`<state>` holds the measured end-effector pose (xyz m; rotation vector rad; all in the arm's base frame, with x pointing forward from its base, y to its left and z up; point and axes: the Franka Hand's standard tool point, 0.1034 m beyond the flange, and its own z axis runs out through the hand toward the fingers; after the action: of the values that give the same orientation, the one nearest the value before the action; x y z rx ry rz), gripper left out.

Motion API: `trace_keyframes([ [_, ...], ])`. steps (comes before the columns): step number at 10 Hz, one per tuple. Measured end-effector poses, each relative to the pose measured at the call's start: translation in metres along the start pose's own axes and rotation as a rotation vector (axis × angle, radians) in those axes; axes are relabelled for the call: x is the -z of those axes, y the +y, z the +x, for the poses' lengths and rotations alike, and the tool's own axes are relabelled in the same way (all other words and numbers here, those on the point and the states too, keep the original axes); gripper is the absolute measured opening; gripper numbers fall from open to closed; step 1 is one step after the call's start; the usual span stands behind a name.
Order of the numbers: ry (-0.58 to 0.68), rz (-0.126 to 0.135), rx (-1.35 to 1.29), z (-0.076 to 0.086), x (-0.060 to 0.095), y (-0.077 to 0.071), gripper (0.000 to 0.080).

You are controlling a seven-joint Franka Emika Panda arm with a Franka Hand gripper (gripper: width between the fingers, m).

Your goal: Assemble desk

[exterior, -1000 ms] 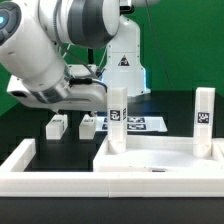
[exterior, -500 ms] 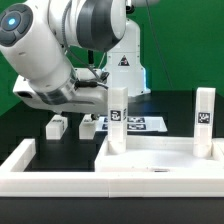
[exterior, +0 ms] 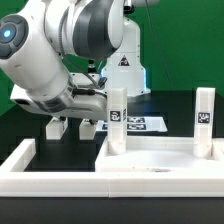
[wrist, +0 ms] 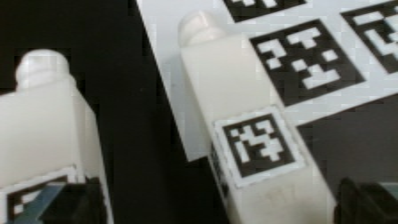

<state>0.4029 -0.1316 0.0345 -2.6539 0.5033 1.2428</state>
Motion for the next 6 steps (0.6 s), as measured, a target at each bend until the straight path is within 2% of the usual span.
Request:
trace_keyframes([
  [3,-0.032,0.063,-0.007,-0.004,0.027,0.010,0.0648],
  [4,-0.024,0.072,-0.015,0.000,0.033,0.014,0.0648],
  [5,-0.010,0.070,-0.016,0.003,0.036,0.016,0.0648],
  [6,-0.013,0.069,-0.014,0.003,0.035,0.015,0.0648],
])
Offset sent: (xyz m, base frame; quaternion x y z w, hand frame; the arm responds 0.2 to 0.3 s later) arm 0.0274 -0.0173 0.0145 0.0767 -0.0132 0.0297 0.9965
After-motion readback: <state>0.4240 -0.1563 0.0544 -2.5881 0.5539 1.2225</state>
